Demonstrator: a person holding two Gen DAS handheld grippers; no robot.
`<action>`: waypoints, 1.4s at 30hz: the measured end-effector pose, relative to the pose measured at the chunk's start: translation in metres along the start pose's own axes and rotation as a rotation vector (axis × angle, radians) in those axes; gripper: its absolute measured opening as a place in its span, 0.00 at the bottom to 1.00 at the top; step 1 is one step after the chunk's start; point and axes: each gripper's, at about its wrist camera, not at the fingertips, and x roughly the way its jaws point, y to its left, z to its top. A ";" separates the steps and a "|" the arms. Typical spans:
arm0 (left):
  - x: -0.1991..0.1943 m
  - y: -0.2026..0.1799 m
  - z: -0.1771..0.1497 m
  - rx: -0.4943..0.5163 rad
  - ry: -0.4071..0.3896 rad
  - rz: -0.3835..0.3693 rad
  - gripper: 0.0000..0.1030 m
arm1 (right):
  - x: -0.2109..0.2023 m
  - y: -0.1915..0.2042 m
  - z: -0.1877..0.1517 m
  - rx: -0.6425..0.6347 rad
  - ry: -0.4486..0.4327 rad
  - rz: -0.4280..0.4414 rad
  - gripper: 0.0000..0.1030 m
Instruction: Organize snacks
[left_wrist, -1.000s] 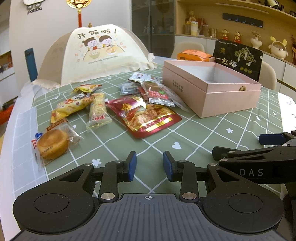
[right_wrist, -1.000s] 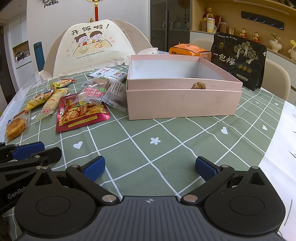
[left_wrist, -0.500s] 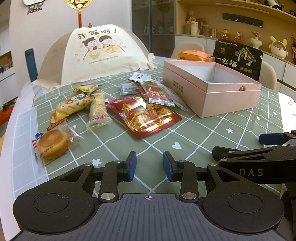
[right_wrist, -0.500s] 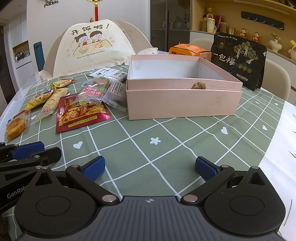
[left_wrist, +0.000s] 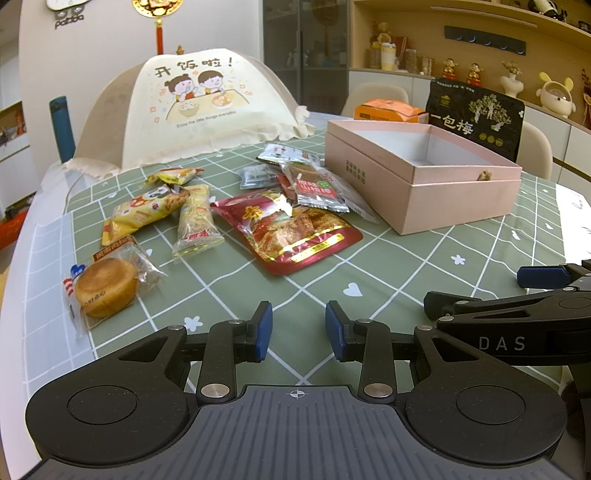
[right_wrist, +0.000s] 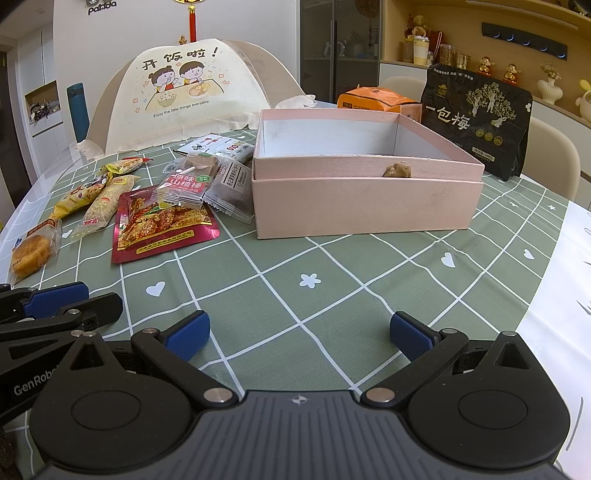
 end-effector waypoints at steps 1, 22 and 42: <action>0.000 0.000 0.000 0.000 0.000 0.000 0.37 | 0.000 0.000 0.000 0.000 0.000 0.000 1.00; 0.000 0.000 0.000 0.000 0.000 0.000 0.37 | 0.000 0.000 0.000 0.000 0.000 0.000 1.00; -0.007 0.089 0.048 -0.305 0.048 0.028 0.36 | 0.043 -0.002 0.102 -0.202 0.210 0.303 0.85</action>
